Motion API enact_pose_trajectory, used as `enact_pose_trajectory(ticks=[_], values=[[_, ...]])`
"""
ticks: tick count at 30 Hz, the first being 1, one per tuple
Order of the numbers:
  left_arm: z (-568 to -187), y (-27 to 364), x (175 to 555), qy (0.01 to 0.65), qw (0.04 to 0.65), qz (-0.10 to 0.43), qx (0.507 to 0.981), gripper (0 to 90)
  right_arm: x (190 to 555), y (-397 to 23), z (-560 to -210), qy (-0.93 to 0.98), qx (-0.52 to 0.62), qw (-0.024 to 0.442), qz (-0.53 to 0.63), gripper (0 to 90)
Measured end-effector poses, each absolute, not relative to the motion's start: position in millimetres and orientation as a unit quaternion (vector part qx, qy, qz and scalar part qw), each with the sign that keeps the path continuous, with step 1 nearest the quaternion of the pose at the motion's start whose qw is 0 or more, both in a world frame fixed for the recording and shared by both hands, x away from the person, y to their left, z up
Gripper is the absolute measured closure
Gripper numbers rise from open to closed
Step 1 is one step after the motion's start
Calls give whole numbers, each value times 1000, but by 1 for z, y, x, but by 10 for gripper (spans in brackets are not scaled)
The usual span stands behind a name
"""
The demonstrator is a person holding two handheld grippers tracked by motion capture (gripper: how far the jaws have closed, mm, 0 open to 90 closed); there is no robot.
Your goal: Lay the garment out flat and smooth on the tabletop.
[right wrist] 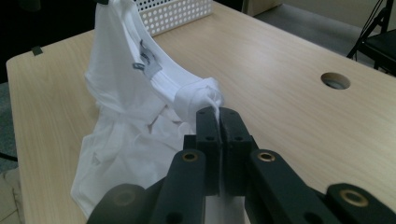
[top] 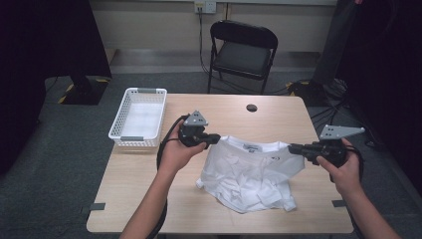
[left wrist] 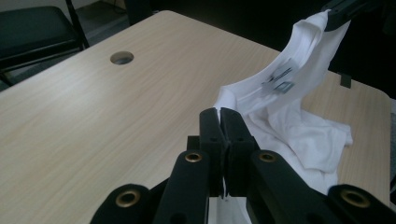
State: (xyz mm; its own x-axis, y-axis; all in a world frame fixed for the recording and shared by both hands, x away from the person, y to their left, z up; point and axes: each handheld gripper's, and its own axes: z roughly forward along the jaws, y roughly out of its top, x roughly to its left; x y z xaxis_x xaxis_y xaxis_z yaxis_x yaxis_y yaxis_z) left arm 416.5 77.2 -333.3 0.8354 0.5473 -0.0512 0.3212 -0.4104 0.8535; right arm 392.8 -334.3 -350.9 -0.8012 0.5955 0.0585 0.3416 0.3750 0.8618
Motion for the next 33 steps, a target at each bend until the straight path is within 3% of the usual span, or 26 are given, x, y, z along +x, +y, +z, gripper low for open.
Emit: enact_pose_trajectory(ticks=[22,27,33], values=[[-274,74,445,249,485,142,826,890,430,-344,-286,812,268,161,494,877],[-278,74,459,252,473,148,831,890,441,-341,-287,806,272,164,500,878],[-308,71,500,272,434,127,849,890,475,-327,-316,830,274,148,463,882]])
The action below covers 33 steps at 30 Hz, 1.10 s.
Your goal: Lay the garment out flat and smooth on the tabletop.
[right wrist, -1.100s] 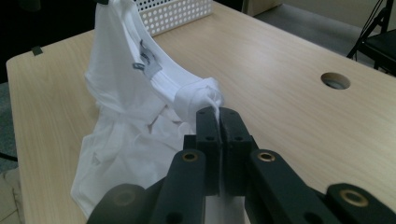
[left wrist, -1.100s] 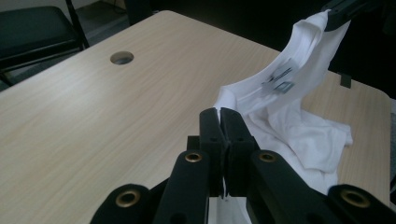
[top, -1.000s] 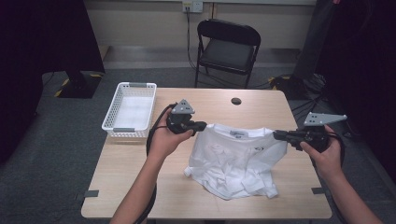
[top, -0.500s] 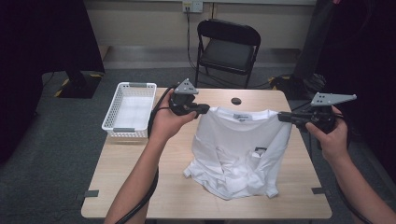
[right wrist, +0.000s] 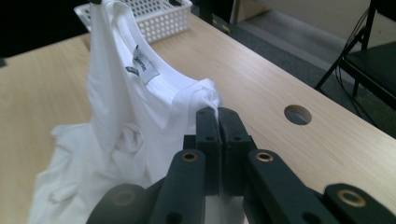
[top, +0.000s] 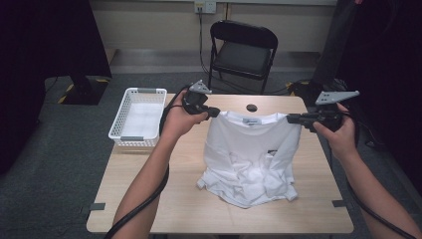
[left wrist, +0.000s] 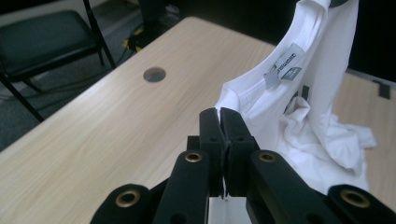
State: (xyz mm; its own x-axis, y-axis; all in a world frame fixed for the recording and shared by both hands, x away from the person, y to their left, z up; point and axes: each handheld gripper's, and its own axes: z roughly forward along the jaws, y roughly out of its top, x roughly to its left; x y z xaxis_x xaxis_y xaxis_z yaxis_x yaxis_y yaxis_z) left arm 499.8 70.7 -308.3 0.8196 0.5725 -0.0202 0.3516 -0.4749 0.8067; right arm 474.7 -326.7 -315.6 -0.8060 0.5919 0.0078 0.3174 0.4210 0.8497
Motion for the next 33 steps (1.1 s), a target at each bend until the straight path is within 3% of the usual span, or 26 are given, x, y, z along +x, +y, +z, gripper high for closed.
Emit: enact_pose_trajectory(ticks=[1,2,3,4,5,6,7,8,10,12,15,17,24,33], values=[[-312,69,510,279,430,141,847,890,486,-323,-319,831,282,155,454,882],[-317,65,531,299,427,195,831,891,498,-320,-321,830,291,174,443,883],[-321,61,543,312,430,234,815,889,521,-312,-321,820,315,224,421,881],[-321,61,543,312,430,234,815,863,521,-312,-321,820,315,224,421,881],[-329,54,560,326,430,292,790,863,536,-307,-321,811,333,255,408,850],[-339,45,572,361,410,305,781,725,557,-300,-324,784,372,293,401,729],[-346,40,574,379,414,288,776,557,571,-294,-329,770,406,266,414,641],[-351,35,573,377,420,274,779,498,572,-290,-332,768,410,263,417,514],[-361,29,564,358,405,256,802,357,564,-286,-343,774,400,251,422,452],[-376,27,548,346,408,222,815,296,548,-287,-358,794,374,232,420,415],[-387,27,536,342,412,200,821,251,537,-289,-369,802,371,220,414,371],[-409,27,508,331,418,171,829,240,506,-294,-400,816,363,200,404,301],[-456,18,450,292,425,126,848,197,448,-297,-452,826,360,161,402,273],[-484,22,418,289,401,139,858,194,407,-290,-485,847,342,160,373,247]])
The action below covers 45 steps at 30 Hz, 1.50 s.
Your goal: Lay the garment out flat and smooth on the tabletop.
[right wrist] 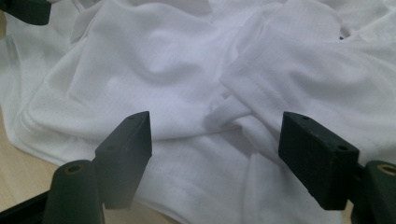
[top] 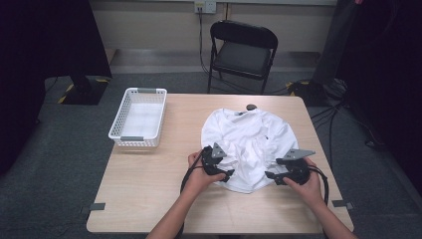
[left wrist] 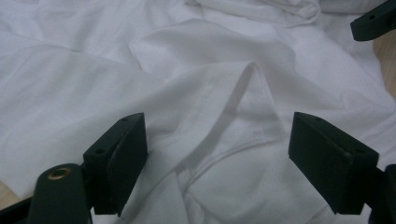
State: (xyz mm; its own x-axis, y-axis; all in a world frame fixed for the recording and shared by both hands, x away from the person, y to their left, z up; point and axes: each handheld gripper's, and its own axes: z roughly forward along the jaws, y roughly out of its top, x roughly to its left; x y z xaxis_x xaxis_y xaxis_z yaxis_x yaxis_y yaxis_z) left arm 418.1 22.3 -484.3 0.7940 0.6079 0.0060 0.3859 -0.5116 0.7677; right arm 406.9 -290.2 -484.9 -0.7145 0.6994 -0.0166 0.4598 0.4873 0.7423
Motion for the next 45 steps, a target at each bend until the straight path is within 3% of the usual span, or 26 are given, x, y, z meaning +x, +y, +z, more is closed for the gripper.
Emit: enact_pose_trajectory(ticks=[16,45], values=[[-499,21,410,245,382,176,873,137,399,-290,-499,840,348,177,377,230],[-499,38,393,238,386,164,876,143,381,-281,-499,845,336,169,380,229]])
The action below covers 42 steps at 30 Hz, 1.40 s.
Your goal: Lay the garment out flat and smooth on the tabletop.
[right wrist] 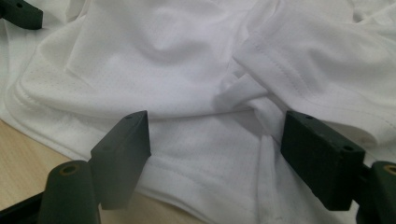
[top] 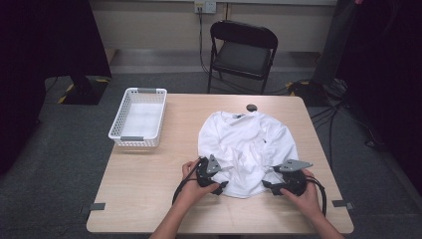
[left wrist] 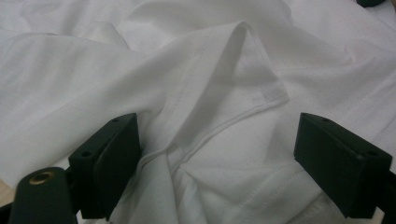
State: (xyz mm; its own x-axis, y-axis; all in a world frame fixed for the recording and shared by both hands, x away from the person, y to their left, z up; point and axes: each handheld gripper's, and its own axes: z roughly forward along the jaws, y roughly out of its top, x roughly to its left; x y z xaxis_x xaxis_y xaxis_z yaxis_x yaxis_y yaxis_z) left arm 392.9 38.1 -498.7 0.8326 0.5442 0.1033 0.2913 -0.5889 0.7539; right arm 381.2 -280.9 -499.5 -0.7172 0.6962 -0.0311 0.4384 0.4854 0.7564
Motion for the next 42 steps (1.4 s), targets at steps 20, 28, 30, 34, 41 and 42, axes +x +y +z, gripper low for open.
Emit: enact_pose_trajectory(ticks=[20,28,30,34,41,42], values=[[-499,38,393,240,386,164,875,141,405,-372,-478,771,469,227,368,616],[-499,38,393,240,386,164,875,140,405,-365,-495,756,497,244,348,614],[-499,38,393,240,386,164,875,140,404,-366,-497,753,499,253,346,608],[-499,38,393,239,385,165,876,141,405,-369,-498,747,510,240,352,636],[-499,38,393,239,385,165,876,141,407,-378,-498,745,515,206,372,891],[-499,38,393,239,385,165,876,141,407,-379,-498,746,514,204,371,895]])
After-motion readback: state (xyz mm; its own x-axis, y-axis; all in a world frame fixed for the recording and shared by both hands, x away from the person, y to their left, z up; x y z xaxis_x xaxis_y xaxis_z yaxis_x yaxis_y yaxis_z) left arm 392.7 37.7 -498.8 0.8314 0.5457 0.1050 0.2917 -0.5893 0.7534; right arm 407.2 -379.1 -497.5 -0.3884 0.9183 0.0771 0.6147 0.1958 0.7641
